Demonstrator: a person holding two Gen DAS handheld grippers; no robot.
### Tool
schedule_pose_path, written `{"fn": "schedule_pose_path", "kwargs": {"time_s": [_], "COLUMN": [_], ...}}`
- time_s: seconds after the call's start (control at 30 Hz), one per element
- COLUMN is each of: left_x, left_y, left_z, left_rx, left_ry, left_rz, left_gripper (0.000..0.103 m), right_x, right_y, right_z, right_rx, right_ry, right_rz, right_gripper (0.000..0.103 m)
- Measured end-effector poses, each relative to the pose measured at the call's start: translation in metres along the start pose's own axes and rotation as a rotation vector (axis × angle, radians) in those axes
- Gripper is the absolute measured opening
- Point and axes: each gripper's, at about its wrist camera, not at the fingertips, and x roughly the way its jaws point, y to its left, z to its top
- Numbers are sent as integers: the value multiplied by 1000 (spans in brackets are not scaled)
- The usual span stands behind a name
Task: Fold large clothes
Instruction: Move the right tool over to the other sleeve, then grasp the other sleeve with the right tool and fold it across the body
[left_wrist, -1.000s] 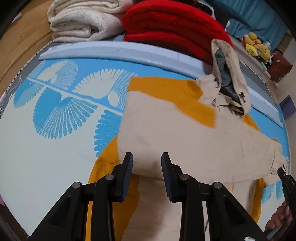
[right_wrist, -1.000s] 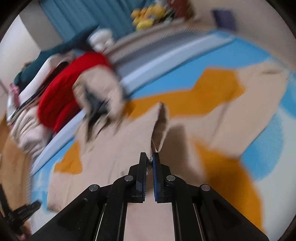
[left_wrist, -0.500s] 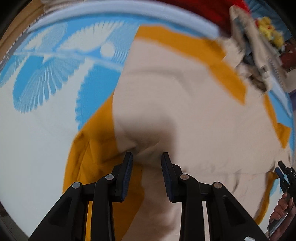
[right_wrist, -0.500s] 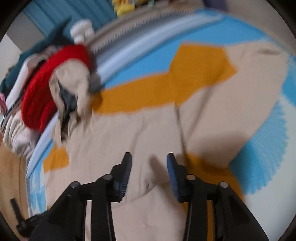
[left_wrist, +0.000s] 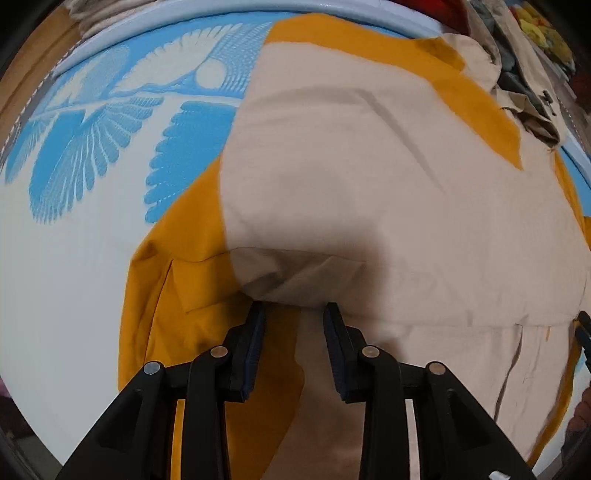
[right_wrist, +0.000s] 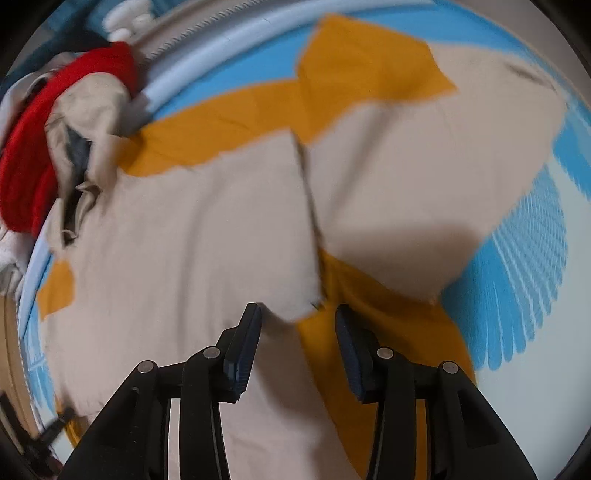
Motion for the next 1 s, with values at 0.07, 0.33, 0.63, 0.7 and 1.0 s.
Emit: {"fn": "schedule_pose_path", "kwargs": {"time_s": [0.07, 0.33, 0.63, 0.7, 1.0], "left_x": [-13, -60, -105, -114, -140], "left_y": [-7, -40, -75, -77, -86], "left_z": [-1, -20, -49, -56, -81], "left_rx": [31, 179, 262, 266, 265], "left_ry": [-30, -148, -205, -222, -243], "left_rz": [29, 50, 7, 2, -61], "left_gripper": [30, 30, 30, 30, 31], "right_x": [-6, -85, -160, -169, -188], "right_y": [2, 37, 71, 70, 63], "right_z": [2, 10, -6, -10, -22], "right_rx": [2, -173, -317, -313, -280], "right_ry": [-12, -265, -446, -448, -436], "right_rz": [-1, -16, 5, 4, 29], "right_gripper": [43, 43, 43, 43, 43]}}
